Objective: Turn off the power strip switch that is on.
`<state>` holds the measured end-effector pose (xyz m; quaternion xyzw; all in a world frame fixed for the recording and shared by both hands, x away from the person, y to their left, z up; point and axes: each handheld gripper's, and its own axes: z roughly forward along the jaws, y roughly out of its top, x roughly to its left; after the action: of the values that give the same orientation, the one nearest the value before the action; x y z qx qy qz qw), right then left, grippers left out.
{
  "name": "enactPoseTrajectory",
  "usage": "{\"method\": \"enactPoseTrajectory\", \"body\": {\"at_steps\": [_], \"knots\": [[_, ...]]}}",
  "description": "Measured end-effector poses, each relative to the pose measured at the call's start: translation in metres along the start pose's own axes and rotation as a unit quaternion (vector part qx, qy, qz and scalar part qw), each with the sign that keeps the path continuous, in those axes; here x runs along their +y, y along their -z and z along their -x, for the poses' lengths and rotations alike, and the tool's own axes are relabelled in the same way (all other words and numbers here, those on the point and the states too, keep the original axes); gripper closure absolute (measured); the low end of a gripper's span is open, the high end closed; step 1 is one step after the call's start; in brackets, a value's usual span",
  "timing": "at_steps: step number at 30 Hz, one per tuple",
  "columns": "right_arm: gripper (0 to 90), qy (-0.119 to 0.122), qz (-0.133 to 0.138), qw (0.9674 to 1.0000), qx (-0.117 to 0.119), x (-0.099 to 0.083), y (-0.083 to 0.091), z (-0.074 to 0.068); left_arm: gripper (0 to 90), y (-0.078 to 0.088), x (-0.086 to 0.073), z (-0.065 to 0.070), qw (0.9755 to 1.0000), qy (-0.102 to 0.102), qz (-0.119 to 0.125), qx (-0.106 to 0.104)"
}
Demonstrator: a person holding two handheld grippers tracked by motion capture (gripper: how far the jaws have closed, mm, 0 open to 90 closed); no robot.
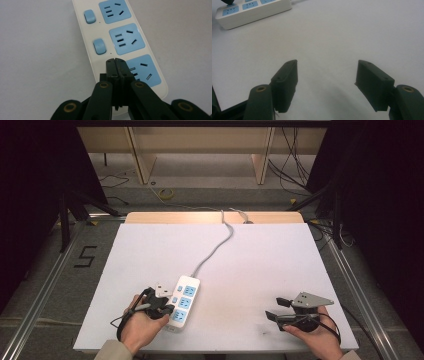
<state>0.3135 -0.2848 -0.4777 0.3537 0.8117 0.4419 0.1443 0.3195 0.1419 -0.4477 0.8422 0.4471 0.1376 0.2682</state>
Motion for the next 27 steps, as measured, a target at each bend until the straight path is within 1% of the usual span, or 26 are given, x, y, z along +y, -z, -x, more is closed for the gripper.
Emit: {"method": "enactPoseTrajectory", "body": {"at_steps": [9,17,20,21,23,27], "knots": [[34.8,0.0,0.0,1.0,0.0,0.0,0.0,0.0,89.8,0.0006,0.0002,-0.0005,1.0,0.0,-0.001,-0.002],[34.8,-0.001,0.001,1.0,0.0,0.0,0.0001,0.0,89.7,0.001,-0.0006,-0.0018,1.0,-0.003,0.007,-0.002],[34.8,0.0,0.0,1.0,0.001,0.0,0.0001,0.0,89.7,0.0024,-0.0002,-0.0017,0.9998,0.0,0.018,-0.001],[34.8,0.0,0.0,1.0,0.001,0.0,0.0001,0.0,89.7,0.0034,0.0001,-0.0023,0.9998,-0.004,0.018,0.0],[34.8,-0.001,0.001,1.0,0.001,0.0001,0.0001,-0.0001,89.6,0.0044,0.0003,-0.0025,0.9997,0.0,0.026,0.002],[34.8,-0.001,0.003,1.0,0.0,0.0002,0.0005,0.0001,89.6,0.0066,0.0003,-0.0045,0.9994,0.001,0.035,0.005]]}}
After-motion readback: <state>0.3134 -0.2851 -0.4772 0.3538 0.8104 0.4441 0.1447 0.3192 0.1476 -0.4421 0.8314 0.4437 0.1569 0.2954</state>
